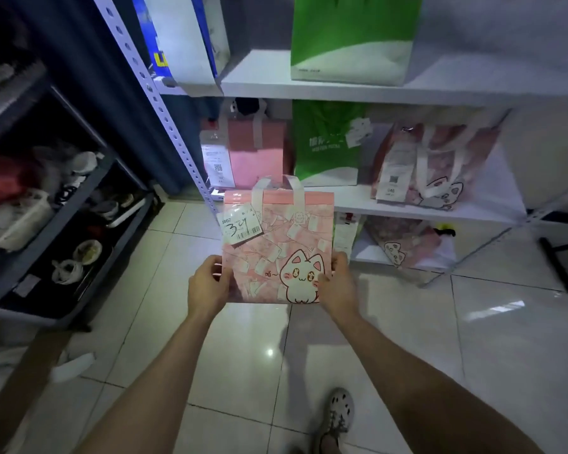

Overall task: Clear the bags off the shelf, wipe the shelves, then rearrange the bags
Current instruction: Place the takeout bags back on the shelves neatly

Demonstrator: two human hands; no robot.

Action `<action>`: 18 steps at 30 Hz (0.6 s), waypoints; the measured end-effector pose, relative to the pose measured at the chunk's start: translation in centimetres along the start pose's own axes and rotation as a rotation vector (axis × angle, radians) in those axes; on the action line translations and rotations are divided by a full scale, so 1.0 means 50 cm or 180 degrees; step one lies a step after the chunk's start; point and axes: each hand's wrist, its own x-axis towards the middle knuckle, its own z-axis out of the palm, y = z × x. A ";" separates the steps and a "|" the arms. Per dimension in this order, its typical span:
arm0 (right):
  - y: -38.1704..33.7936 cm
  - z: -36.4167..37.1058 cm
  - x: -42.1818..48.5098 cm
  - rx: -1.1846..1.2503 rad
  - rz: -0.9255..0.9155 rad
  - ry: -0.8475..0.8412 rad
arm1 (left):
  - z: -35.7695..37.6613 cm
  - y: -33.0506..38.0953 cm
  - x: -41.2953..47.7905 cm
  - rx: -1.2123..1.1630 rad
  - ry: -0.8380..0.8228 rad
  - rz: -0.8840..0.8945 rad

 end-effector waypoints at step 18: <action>-0.205 -0.556 -0.069 0.0637 -0.0897 0.1666 | -0.031 0.601 -0.106 -0.0899 -0.0304 0.1692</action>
